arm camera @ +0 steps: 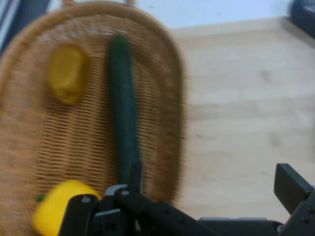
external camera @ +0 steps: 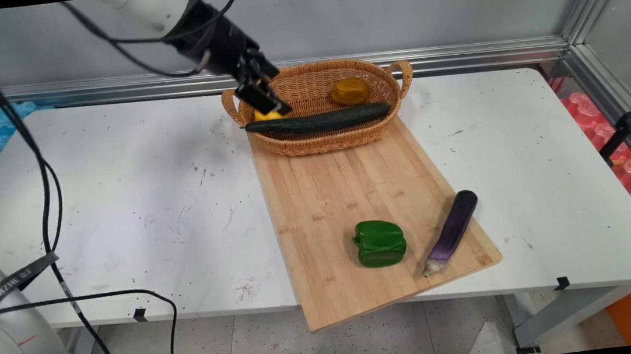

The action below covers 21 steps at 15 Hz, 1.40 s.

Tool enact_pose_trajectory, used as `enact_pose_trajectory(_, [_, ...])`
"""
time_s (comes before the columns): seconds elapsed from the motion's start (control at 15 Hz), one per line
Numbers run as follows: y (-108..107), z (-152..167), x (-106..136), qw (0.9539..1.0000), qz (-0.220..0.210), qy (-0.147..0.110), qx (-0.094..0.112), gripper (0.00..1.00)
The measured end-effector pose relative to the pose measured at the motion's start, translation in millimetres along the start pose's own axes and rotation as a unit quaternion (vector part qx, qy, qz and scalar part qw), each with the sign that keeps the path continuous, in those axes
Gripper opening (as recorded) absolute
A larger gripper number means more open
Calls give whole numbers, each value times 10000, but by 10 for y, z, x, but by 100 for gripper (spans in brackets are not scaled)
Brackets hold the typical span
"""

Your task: Pick up the potato from the vegetable basket

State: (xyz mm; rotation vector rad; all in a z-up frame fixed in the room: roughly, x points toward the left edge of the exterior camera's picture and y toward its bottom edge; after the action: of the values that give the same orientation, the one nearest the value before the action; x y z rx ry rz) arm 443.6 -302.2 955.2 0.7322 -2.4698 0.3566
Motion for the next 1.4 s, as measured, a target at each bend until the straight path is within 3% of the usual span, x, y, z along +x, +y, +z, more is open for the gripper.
enact_pose_trajectory(0.33, [-466,234,197,9994,-117,30,328,100])
enact_pose_trajectory(0.67, [-890,607,394,9987,-55,4,511,100])
enact_pose_trajectory(1.0, [-1185,1122,559,9988,193,-98,442,100])
enact_pose_trajectory(1.4, [-1363,1751,661,9983,425,-275,304,100])
